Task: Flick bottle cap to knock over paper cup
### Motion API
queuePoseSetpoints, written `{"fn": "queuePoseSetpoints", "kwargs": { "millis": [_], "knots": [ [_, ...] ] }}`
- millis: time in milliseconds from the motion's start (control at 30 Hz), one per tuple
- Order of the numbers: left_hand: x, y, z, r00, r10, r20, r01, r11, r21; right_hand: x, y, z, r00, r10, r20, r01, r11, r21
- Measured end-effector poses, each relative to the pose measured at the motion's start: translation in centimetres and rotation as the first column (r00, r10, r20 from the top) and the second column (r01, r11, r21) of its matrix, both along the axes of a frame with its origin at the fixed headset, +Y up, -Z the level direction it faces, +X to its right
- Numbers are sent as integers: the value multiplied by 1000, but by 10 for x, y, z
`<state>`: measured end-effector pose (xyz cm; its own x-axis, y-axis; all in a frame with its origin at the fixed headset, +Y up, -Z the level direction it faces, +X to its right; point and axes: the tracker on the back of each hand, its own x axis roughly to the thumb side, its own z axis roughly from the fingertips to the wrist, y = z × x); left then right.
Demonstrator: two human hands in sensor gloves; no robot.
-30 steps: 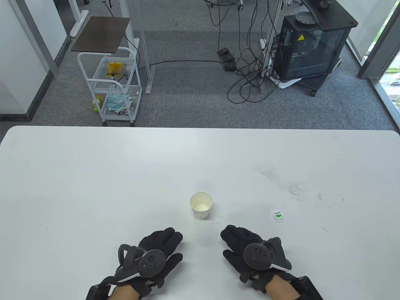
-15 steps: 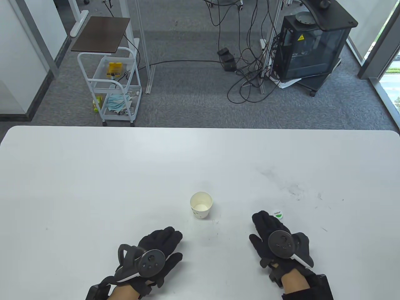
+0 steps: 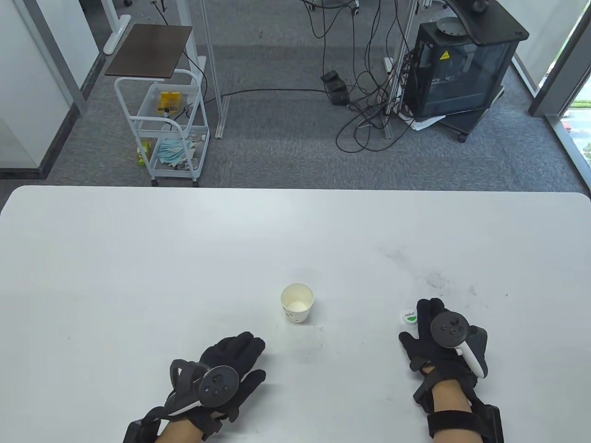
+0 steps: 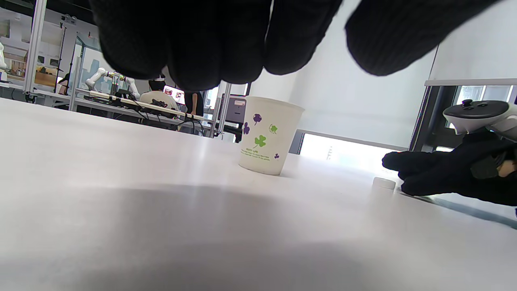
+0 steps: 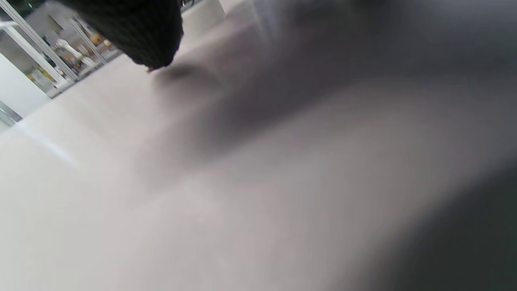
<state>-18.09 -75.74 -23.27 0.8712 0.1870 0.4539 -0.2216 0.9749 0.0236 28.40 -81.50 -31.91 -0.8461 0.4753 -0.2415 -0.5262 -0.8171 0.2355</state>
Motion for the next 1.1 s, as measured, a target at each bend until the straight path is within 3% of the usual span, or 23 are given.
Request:
{"fn": "queuePoseSetpoints", "kwargs": {
  "millis": [233,367,600,800,967,1100],
  "knots": [
    [0,-1,-1,1000,-10,1,10,1000,-17,-1,3,-17,997,69,-39,-69,998,11],
    [0,-2,-3,1000,-9,3,9,999,-31,-9,9,-16,987,158,-41,-156,986,60],
    [-2,0,-2,1000,-7,-14,7,1000,-23,-32,15,-7,965,212,-152,-189,970,152],
    [-3,0,-3,1000,-9,-20,8,1000,-21,-85,17,15,916,263,-303,-204,956,212],
    [-3,-1,-3,1000,-9,-17,8,1000,-28,-134,22,30,902,255,-348,-158,946,283],
    [-4,-1,-5,1000,1,-13,-1,999,-41,-174,18,41,903,181,-389,-96,969,228]
  ]
}}
